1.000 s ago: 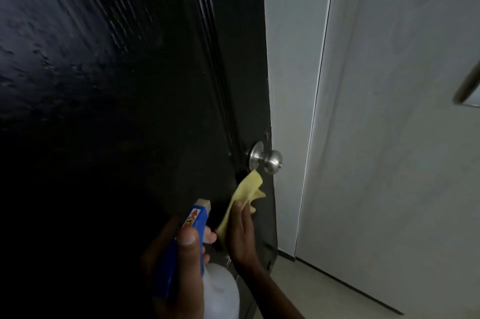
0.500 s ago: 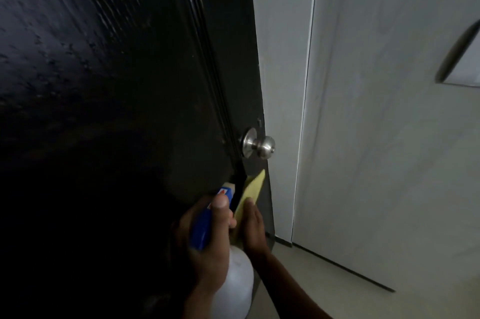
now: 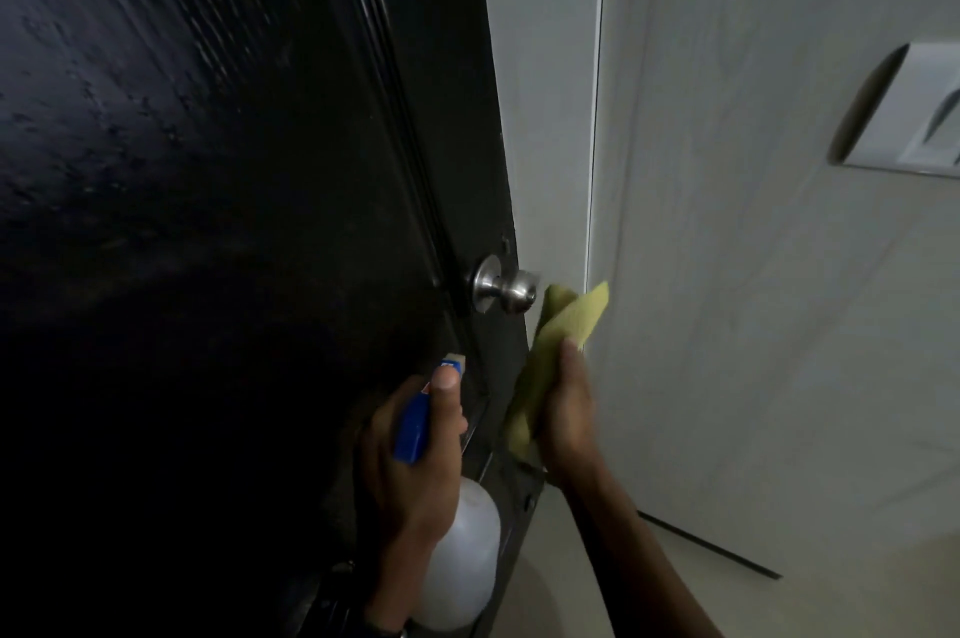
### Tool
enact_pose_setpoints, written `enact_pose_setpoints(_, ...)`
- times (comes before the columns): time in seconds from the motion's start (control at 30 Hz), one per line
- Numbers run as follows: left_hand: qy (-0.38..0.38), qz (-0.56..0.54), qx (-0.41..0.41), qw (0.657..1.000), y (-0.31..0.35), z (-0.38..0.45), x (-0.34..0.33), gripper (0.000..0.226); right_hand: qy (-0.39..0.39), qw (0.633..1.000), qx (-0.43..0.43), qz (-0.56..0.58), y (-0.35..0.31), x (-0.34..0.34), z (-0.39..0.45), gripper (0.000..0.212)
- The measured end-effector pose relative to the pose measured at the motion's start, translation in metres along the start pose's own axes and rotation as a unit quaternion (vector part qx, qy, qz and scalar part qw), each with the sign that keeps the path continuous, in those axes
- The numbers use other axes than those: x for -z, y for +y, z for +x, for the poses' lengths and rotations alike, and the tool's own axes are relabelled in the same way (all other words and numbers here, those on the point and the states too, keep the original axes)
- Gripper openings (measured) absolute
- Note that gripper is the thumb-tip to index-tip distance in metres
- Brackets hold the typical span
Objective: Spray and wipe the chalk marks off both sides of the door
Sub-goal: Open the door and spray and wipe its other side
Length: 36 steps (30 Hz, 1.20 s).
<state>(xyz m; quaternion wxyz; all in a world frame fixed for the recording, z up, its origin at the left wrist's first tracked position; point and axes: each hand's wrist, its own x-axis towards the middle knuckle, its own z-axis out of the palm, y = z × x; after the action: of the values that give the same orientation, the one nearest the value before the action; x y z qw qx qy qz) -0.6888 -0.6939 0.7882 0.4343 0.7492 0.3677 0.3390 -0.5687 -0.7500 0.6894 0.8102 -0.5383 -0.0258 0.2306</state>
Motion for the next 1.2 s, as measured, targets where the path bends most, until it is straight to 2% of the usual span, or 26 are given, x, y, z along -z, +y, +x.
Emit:
enact_pose_setpoints(0.03,0.007,0.011,-0.043,0.999,-0.003,-0.007,0.007,0.094,0.005,0.998,0.050,-0.028,-0.016,-0.008,0.009,0.036)
enact_pose_setpoints(0.13,0.019,0.004,-0.060,0.998,-0.009,-0.004,0.006,0.084,-0.022,0.959,0.212,-0.187,-0.051,-0.039,0.056,0.050)
enact_pose_setpoints(0.17,0.022,0.001,-0.053,0.998,-0.009,-0.005,0.006,0.083,-0.038,0.935,0.236,-0.262,-0.058,-0.050,0.078,0.056)
enact_pose_setpoints(0.23,0.023,-0.025,-0.067,0.997,-0.017,-0.006,0.011,0.086,-0.058,0.893,0.224,-0.386,-0.060,-0.063,0.106,0.060)
enact_pose_setpoints(0.3,0.030,-0.028,-0.046,0.998,-0.023,-0.006,0.013,0.096,-0.014,0.866,0.230,-0.443,-0.044,-0.068,0.109,0.052)
enact_pose_setpoints(0.33,0.035,-0.036,-0.037,0.998,-0.026,-0.007,0.012,0.098,0.019,0.868,0.236,-0.436,-0.032,-0.065,0.103,0.046)
enact_pose_setpoints(0.4,0.038,-0.054,-0.019,0.998,-0.026,-0.004,0.009,0.096,0.043,0.909,0.216,-0.355,-0.009,-0.054,0.090,0.039)
enact_pose_setpoints(0.5,0.024,-0.043,-0.019,0.999,-0.020,-0.002,0.006,0.093,0.046,0.971,0.113,-0.204,-0.002,-0.036,0.079,0.035)
enact_pose_setpoints(0.57,0.016,-0.036,-0.035,0.999,-0.014,0.001,0.004,0.085,0.057,0.987,0.013,-0.149,0.003,-0.018,0.070,0.037)
enact_pose_setpoints(0.63,0.015,-0.037,-0.048,0.998,-0.009,0.006,0.000,0.085,0.062,0.992,-0.036,-0.100,0.006,0.002,0.055,0.033)
enact_pose_setpoints(0.73,0.018,-0.046,-0.051,0.997,-0.003,0.013,-0.006,0.093,0.059,0.996,0.044,-0.041,-0.020,0.005,0.060,0.028)
enact_pose_setpoints(0.83,0.010,-0.052,-0.053,0.997,0.005,0.019,-0.013,0.087,-0.017,0.974,0.155,-0.165,-0.054,-0.029,0.087,0.035)
enact_pose_setpoints(0.9,0.017,-0.049,-0.034,0.998,0.010,0.021,-0.018,0.091,-0.063,0.934,0.223,-0.271,-0.047,-0.048,0.093,0.038)
enact_pose_setpoints(0.97,0.025,-0.032,-0.010,0.999,0.010,0.020,-0.024,0.092,-0.040,0.921,0.262,-0.287,-0.023,-0.048,0.090,0.035)
enact_pose_setpoints(1.0,0.024,-0.020,-0.007,0.999,0.009,0.019,-0.026,0.090,-0.019,0.931,0.256,-0.260,-0.017,-0.043,0.084,0.035)
enact_pose_setpoints(1.07,0.023,-0.001,-0.016,1.000,0.002,0.019,-0.028,0.083,0.020,0.969,0.181,-0.167,-0.011,-0.030,0.071,0.040)
enact_pose_setpoints(1.13,0.026,0.024,-0.017,0.999,-0.003,0.019,-0.028,0.083,0.049,0.988,0.119,-0.087,-0.015,-0.017,0.054,0.041)
enact_pose_setpoints(1.2,0.029,0.031,-0.001,0.999,-0.006,0.019,-0.027,0.090,0.036,0.981,0.172,-0.080,-0.025,-0.013,0.039,0.040)
